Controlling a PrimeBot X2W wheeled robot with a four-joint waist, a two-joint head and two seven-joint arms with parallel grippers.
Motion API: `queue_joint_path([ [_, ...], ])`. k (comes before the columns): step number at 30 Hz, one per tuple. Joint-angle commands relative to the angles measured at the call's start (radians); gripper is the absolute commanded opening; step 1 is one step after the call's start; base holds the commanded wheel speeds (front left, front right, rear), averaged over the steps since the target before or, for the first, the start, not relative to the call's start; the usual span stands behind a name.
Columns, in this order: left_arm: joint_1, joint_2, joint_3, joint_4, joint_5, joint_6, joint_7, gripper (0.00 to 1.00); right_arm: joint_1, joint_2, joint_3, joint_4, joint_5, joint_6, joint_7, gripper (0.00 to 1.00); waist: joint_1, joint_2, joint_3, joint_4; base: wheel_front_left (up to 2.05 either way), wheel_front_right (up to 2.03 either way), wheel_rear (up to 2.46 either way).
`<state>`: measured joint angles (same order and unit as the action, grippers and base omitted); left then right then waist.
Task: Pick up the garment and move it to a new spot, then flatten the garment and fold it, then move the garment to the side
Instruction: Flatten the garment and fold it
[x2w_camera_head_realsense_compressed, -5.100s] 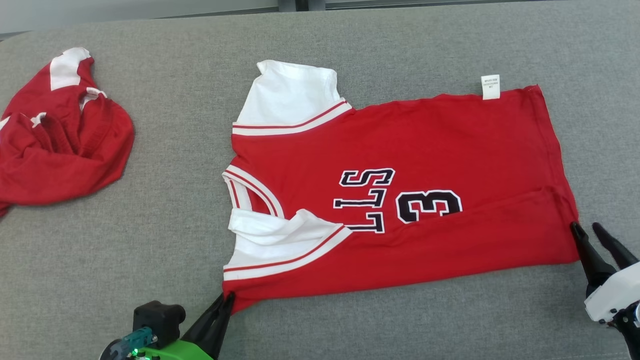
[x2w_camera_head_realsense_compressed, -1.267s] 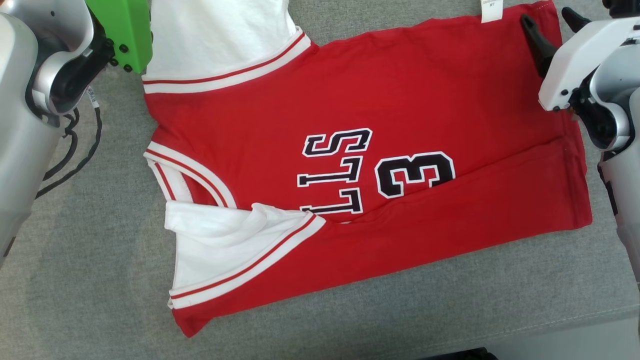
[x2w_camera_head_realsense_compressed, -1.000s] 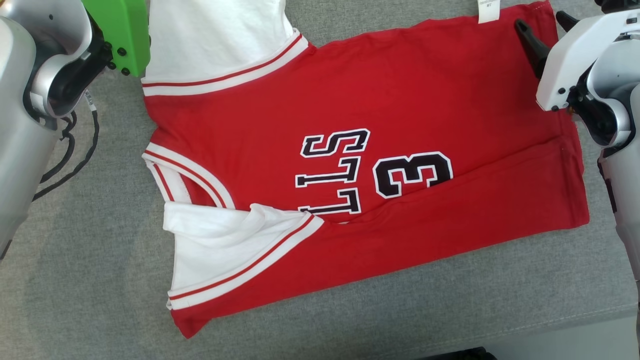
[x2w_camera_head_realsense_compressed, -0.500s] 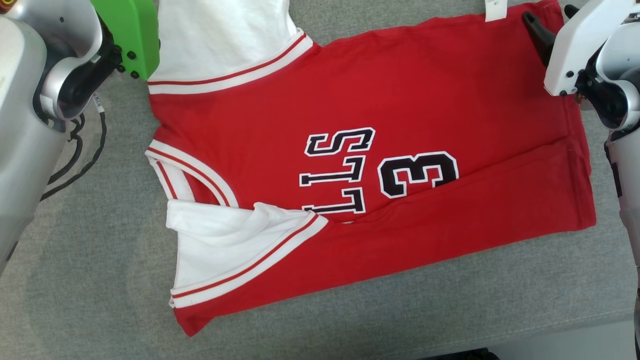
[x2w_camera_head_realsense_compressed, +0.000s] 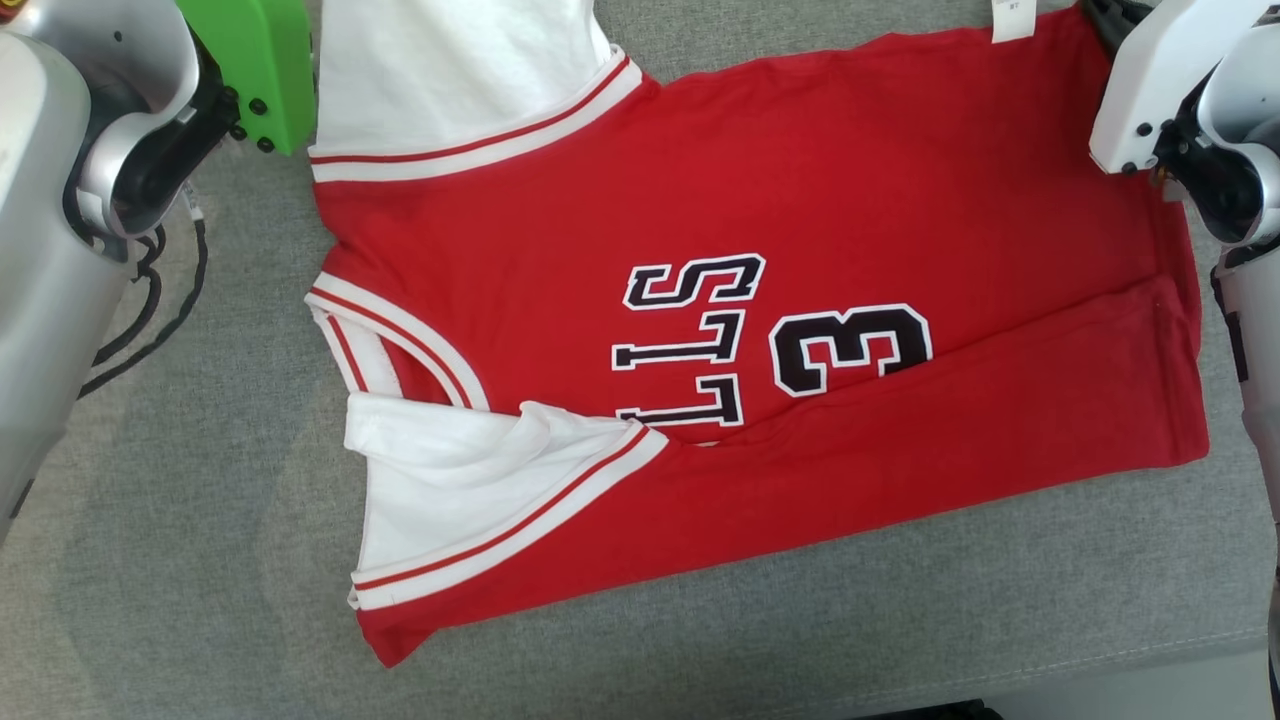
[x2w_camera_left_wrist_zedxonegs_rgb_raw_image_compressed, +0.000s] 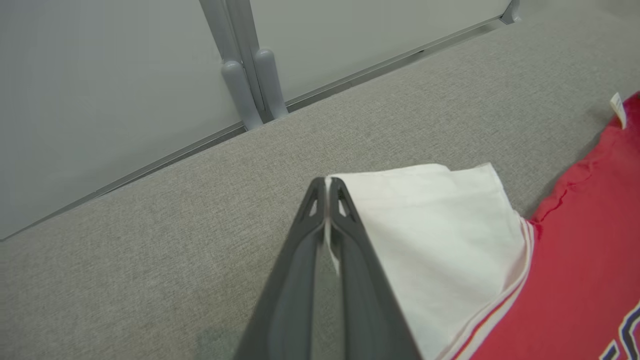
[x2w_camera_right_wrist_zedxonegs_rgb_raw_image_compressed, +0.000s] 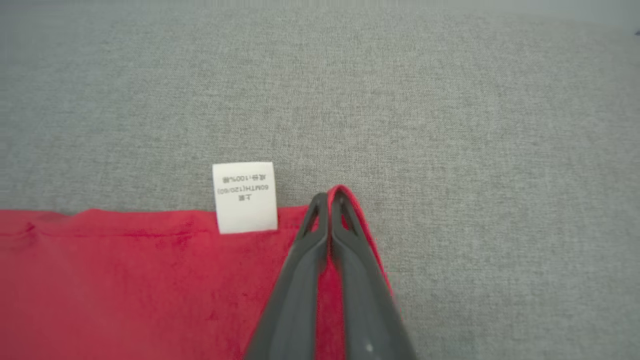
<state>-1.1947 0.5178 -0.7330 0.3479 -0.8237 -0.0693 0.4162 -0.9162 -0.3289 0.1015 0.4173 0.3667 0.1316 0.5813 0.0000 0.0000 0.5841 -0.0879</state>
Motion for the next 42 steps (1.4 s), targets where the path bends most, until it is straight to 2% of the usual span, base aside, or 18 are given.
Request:
queue_joint_path([
  [1, -0.019, 0.006, 0.007, -0.002, 0.006, -0.001, -0.019, 0.00, -0.018, -0.002, -0.011, -0.009, 0.005, -0.002, -0.019, 0.00, 0.0000, 0.0000, 0.001, 0.001, 0.00, 0.00, 0.00],
  [6, -0.046, 0.001, 0.035, 0.005, 0.021, 0.009, -0.092, 0.00, -0.029, 0.005, -0.041, -0.017, 0.051, -0.002, -0.055, 0.00, 0.0000, 0.0000, 0.001, 0.005, 0.00, 0.00, 0.00],
  [13, -0.075, -0.003, 0.060, 0.013, 0.045, -0.006, -0.195, 0.00, -0.033, -0.018, -0.078, -0.036, 0.143, -0.002, -0.125, 0.00, 0.0000, 0.0000, -0.015, 0.019, 0.00, 0.00, 0.00],
  [17, -0.042, -0.006, 0.053, 0.011, 0.015, -0.017, -0.189, 0.00, -0.004, -0.039, -0.084, -0.032, 0.188, -0.002, -0.132, 0.00, 0.0000, 0.0000, -0.033, 0.032, 0.00, 0.00, 0.00],
  [23, 0.035, 0.021, 0.047, -0.047, -0.032, -0.019, -0.161, 0.00, 0.056, -0.072, -0.086, -0.055, 0.252, -0.002, -0.138, 0.00, 0.0000, 0.0000, -0.063, 0.055, 0.00, 0.00, 0.00],
  [31, 0.190, 0.101, 0.045, -0.225, -0.085, 0.020, -0.125, 0.00, 0.161, -0.120, -0.100, -0.098, 0.363, -0.002, -0.142, 0.00, 0.0000, 0.0000, -0.107, 0.084, 0.00, 0.00, 0.00],
  [42, 0.419, 0.207, 0.063, -0.526, -0.149, 0.125, -0.118, 0.00, 0.294, -0.183, -0.127, -0.141, 0.438, -0.002, -0.122, 0.00, 0.0000, 0.0000, -0.139, 0.115, 0.00, 0.00, 0.00],
])
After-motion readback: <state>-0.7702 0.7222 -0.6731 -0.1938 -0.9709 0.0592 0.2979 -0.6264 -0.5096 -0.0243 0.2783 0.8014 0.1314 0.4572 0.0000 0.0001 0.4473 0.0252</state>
